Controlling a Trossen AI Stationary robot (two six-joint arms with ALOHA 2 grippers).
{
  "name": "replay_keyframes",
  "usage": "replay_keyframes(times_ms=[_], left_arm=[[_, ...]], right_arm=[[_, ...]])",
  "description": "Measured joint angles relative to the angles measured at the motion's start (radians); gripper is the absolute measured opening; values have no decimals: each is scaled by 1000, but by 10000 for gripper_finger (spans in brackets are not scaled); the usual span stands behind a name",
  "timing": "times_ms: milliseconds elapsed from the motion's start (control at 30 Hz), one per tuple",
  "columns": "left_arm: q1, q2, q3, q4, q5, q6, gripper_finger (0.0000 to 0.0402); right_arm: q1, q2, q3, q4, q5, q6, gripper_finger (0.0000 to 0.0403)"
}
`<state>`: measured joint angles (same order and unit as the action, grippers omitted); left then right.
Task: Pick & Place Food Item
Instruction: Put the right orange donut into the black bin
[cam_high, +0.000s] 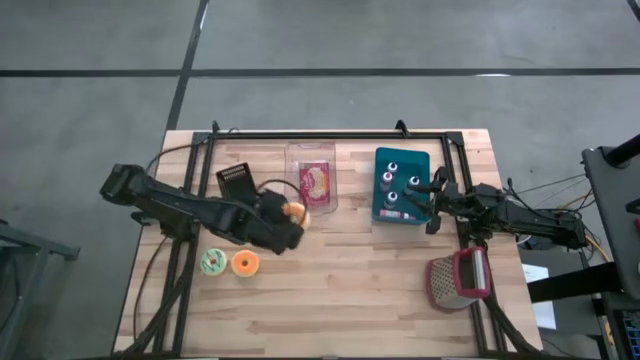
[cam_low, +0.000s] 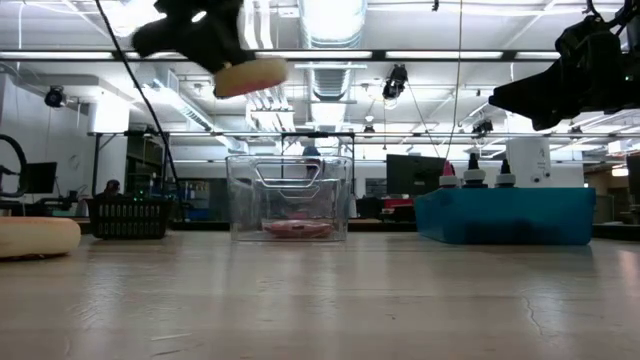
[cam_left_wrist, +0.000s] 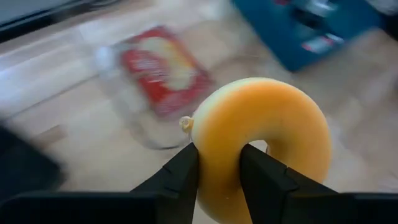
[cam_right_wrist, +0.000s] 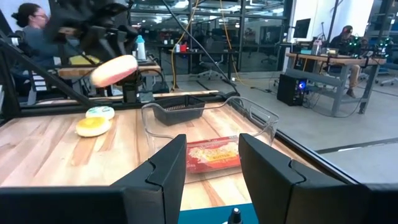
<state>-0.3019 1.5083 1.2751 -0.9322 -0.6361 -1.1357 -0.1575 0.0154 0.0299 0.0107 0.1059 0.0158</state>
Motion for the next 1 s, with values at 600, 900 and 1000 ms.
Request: replay_keyframes(times_ms=[600,900,1000], left_arm=[[26,-323,-296,-399,-39,-708,112],[134,-463,-453,-393,26,-764,110],[171,-479,-473,-393,26,-739,110]], right_arm=[[0,0,0,-1,0,2,141],[0,0,0,-1,0,2,141],[0,0,0,-2,0,1,141]])
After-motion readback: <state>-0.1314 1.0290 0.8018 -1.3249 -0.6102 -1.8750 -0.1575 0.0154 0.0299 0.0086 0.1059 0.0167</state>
